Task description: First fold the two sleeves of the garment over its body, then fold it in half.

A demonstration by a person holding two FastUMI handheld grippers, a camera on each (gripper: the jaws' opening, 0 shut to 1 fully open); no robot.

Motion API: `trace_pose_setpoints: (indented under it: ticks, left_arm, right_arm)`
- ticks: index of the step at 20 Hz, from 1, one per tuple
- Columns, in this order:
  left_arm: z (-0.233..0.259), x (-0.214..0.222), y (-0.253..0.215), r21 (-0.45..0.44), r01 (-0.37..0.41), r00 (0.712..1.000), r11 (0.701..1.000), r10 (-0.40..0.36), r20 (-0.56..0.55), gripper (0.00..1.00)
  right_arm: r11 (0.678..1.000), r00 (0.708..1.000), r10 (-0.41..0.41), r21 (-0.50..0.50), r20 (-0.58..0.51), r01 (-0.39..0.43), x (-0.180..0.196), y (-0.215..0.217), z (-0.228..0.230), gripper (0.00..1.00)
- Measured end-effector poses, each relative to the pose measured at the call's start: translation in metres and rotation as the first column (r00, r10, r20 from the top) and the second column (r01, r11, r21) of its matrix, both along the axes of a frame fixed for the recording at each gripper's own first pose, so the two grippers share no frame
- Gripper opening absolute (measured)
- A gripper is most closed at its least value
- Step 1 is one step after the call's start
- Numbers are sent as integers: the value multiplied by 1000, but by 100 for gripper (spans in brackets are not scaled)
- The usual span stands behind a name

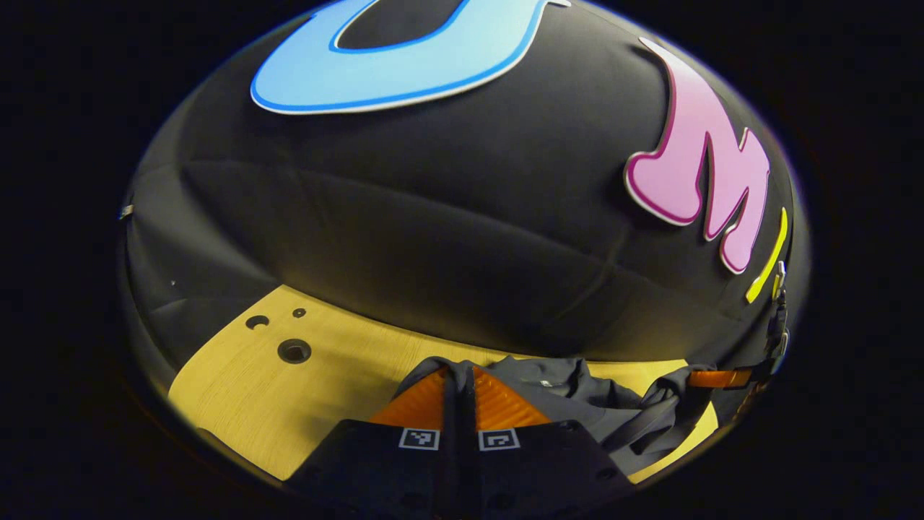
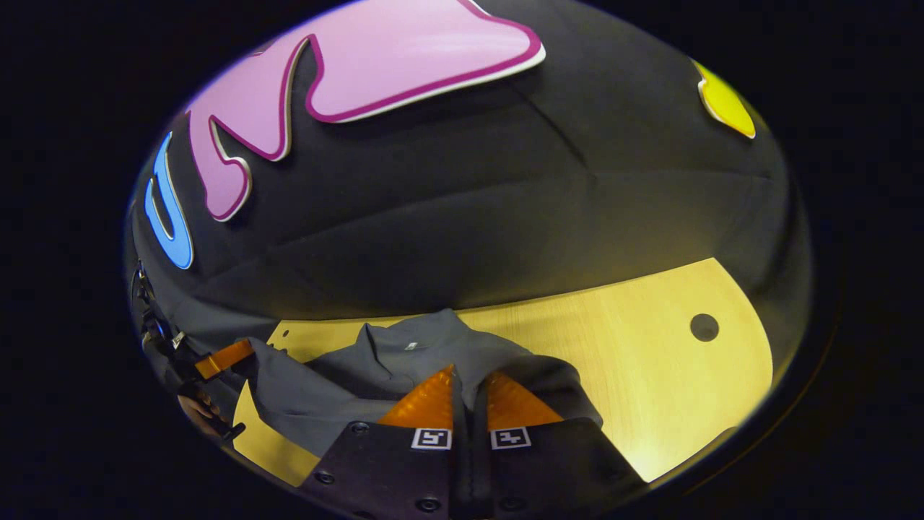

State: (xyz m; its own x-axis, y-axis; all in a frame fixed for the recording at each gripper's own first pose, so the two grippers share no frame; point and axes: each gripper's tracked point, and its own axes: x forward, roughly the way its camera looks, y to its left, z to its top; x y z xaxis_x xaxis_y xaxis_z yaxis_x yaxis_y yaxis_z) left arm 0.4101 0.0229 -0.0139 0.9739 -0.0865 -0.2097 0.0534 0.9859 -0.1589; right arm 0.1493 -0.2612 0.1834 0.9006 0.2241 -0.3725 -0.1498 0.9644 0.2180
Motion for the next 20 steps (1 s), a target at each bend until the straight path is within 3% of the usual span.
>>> trace_pose_setpoints:
  ticks: [5, 6, 7, 8, 9, 10, 12, 15, 16, 18, 19, 20]
  left_arm:
    - [-33, 11, 0, -12, -31, 997, 999, 30, -65, 8]
    - [-35, 10, 3, -13, -56, 996, 998, 55, -71, 10]
    - [-36, 11, 6, -14, -85, 994, 996, 84, -72, 13]
    - [-35, 7, 7, -22, -95, 993, 995, 94, -74, 17]
    - [-32, 3, 7, -28, -101, 992, 994, 99, -74, 26]
    - [-27, -3, 9, -28, -105, 992, 994, 103, -68, 30]
    - [-16, -17, 6, -19, -79, 996, 997, 78, -46, 56]
    - [5, -50, 8, 44, -83, 997, 996, 83, 0, 94]
    - [14, -63, 8, 69, -87, 996, 994, 86, 21, 95]
    - [30, -91, 8, 109, -101, 993, 989, 94, 66, 96]
    - [37, -108, 6, 125, -107, 991, 986, 96, 92, 96]
    - [45, -124, 5, 140, -110, 989, 984, 95, 115, 96]
  right_arm:
    - [1000, 997, -21, -17, -69, 20, 15, 0, -38, 7]
    - [1000, 997, -17, -16, -79, 16, 13, 1, -41, 12]
    - [999, 997, -24, -29, -78, 21, 12, -1, -39, 15]
    - [999, 997, -32, -46, -74, 28, 10, -3, -41, 25]
    - [997, 997, -43, -63, -61, 39, 8, -7, -37, 19]
    - [997, 998, -44, -67, -48, 41, 6, -6, -32, 42]
    - [997, 998, -51, -67, -30, 49, -5, -7, -22, 89]
    - [994, 997, -77, -79, 1, 77, -25, -12, -12, 94]
    - [991, 996, -92, -92, 18, 93, -38, -17, -5, 99]
    - [985, 992, -115, -120, 59, 121, -61, -22, 6, 99]
    - [982, 989, -121, -134, 82, 131, -74, -24, 13, 88]
    - [978, 986, -126, -151, 106, 141, -88, -26, 19, 99]
